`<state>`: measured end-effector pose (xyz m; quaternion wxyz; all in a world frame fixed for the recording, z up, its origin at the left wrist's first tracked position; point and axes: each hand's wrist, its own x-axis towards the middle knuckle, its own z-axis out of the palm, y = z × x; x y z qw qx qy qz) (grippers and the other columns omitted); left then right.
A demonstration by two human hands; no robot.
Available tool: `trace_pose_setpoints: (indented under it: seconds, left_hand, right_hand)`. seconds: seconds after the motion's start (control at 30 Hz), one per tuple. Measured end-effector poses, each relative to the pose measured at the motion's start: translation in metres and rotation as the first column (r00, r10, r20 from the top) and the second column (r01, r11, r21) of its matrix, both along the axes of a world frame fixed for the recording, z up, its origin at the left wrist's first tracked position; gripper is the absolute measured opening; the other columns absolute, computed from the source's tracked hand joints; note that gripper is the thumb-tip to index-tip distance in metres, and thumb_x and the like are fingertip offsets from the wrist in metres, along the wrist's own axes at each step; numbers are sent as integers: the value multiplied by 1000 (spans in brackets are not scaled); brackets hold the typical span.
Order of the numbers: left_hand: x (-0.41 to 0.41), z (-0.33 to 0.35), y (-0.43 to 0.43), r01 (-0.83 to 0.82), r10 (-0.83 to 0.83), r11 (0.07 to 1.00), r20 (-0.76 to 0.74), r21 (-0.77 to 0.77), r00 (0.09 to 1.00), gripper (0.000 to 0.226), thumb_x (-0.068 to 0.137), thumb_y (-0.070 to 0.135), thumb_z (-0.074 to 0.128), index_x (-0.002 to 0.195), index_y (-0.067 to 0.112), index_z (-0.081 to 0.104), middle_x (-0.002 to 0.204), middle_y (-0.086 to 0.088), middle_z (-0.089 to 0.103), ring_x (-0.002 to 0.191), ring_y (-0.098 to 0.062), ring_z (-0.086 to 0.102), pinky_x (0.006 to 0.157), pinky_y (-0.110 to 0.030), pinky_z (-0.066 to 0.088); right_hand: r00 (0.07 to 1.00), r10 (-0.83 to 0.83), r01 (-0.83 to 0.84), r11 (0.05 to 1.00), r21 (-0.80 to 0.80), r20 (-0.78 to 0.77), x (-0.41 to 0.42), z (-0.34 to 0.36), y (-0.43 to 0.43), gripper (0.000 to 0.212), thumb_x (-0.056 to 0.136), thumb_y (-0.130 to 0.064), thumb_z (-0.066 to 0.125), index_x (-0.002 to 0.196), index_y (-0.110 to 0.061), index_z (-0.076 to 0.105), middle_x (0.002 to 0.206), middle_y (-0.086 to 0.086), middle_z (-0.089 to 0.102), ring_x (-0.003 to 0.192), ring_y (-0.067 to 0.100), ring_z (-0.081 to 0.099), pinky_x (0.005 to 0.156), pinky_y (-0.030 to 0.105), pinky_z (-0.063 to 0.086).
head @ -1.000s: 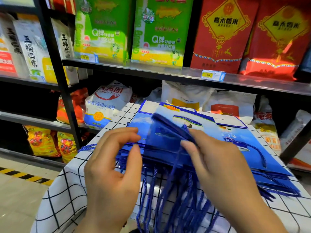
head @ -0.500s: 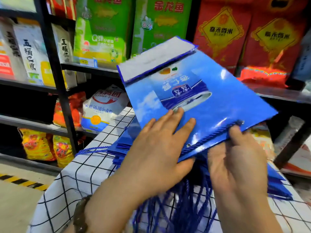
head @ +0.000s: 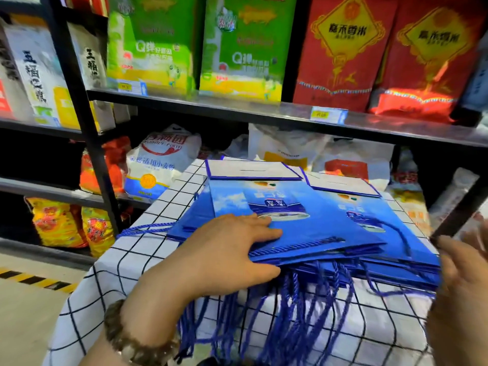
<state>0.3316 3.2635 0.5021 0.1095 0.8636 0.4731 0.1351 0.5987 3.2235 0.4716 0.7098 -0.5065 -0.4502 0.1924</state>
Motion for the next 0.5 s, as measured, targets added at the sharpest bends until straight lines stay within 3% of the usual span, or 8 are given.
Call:
trace_pose_setpoints:
  seconds: [0.03,0.07,0.17,0.23,0.27,0.33,0.4,0.5]
  left_hand:
    - [0,0,0,-8,8,1000,9,1,1000,61,82,52,54,138,47,29,150,24,16,136,6,13,107,-15,10]
    - [1,1,-1,-10,10,1000,23,7,1000,61,82,53,54,137,47,30,150,25,17,136,6,14,108,-15,10]
    - [1,-1,-3,-1,-6,998,115,65,993,61,77,59,55,134,45,38,147,24,26,133,10,17,112,-21,6]
    - [-5,-3,-10,-33,13,993,185,109,983,61,69,69,45,124,42,51,137,23,43,127,11,24,113,-27,14]
    - [-10,-7,-13,-67,36,985,191,158,981,60,66,69,42,117,40,57,129,21,51,123,7,31,110,-31,25]
    - [-23,-14,-22,-148,98,955,197,258,975,48,68,62,45,104,36,63,113,15,62,108,0,46,89,-29,44]
    - [-34,-21,-34,-246,169,914,249,322,954,33,73,50,46,99,36,59,102,16,63,96,-2,49,75,-20,44]
    - [-46,-32,-48,-395,255,829,362,395,897,23,78,34,44,94,30,60,86,13,64,83,-6,51,66,-12,41]
  right_hand:
    - [998,44,-45,999,29,50,-3,6,7,60,72,-42,74,125,-21,56,118,-15,62,115,3,54,97,21,45]
    - [950,10,-42,994,96,313,-11,10,6,45,77,-34,70,121,-31,58,118,-18,62,114,2,55,97,20,44]
    - [644,239,-299,953,-49,727,-77,35,7,34,78,-42,56,112,-40,61,112,-33,59,113,-11,48,95,5,35]
    - [380,286,-317,934,-166,880,-92,25,14,40,77,-53,49,112,-37,61,114,-23,61,117,-3,45,97,19,43]
    - [332,293,-298,934,-195,897,-95,23,17,38,77,-53,49,107,-35,64,111,-20,65,115,-1,47,91,27,50]
    - [405,398,-288,910,-298,823,-97,22,20,25,77,-50,56,97,-38,65,103,-22,68,109,-1,52,85,32,53]
    - [465,459,-329,884,-333,757,-101,25,16,10,79,-51,60,86,-44,59,94,-28,66,101,2,58,83,33,52]
    - [530,458,-331,887,-323,714,-99,24,14,28,71,-66,41,76,-42,53,93,-15,67,80,10,64,70,38,51]
